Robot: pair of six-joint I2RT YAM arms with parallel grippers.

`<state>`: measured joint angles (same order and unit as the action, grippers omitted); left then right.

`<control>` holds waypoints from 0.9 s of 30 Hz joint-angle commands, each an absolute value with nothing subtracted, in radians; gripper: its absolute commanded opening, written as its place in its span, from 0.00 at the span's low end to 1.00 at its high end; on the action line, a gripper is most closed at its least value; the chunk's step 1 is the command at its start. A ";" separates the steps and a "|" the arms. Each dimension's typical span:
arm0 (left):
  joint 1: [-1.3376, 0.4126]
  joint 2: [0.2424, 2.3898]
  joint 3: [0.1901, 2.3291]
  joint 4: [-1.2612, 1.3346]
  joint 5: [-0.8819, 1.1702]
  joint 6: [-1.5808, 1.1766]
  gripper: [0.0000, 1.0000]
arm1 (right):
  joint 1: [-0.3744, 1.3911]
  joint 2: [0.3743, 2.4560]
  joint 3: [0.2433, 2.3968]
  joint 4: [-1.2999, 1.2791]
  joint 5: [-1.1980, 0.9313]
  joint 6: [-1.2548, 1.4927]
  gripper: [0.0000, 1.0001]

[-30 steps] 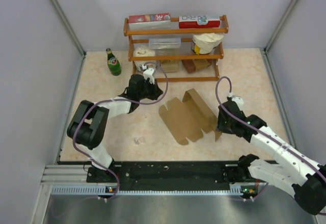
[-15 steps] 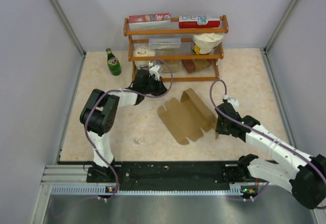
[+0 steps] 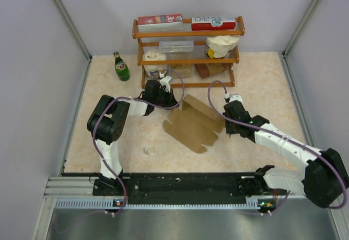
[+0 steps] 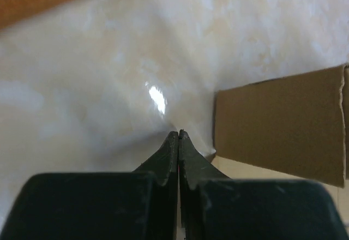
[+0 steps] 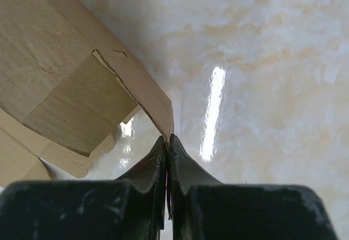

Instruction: Fold the paper box

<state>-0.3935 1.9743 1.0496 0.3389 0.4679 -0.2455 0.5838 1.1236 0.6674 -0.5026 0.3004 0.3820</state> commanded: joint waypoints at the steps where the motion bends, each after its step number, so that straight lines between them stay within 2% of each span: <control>1: -0.394 1.898 0.968 0.409 0.485 -0.278 0.00 | 0.569 1.196 0.771 -0.400 0.325 0.249 0.00; 13: -0.429 1.789 0.743 0.529 0.456 -0.368 0.00 | 0.548 1.436 0.949 -0.350 0.250 0.048 0.00; 20: -0.459 1.698 0.650 0.534 0.379 -0.382 0.00 | 0.537 1.454 0.945 -0.304 0.196 0.006 0.00; 27: -0.483 1.660 0.676 0.414 0.312 -0.341 0.00 | 0.538 1.454 0.934 -0.270 0.153 0.006 0.00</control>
<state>-0.4568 1.7142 0.6537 0.4656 0.3386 -0.3580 0.5331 1.4544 0.9108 -0.3416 0.2333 0.0162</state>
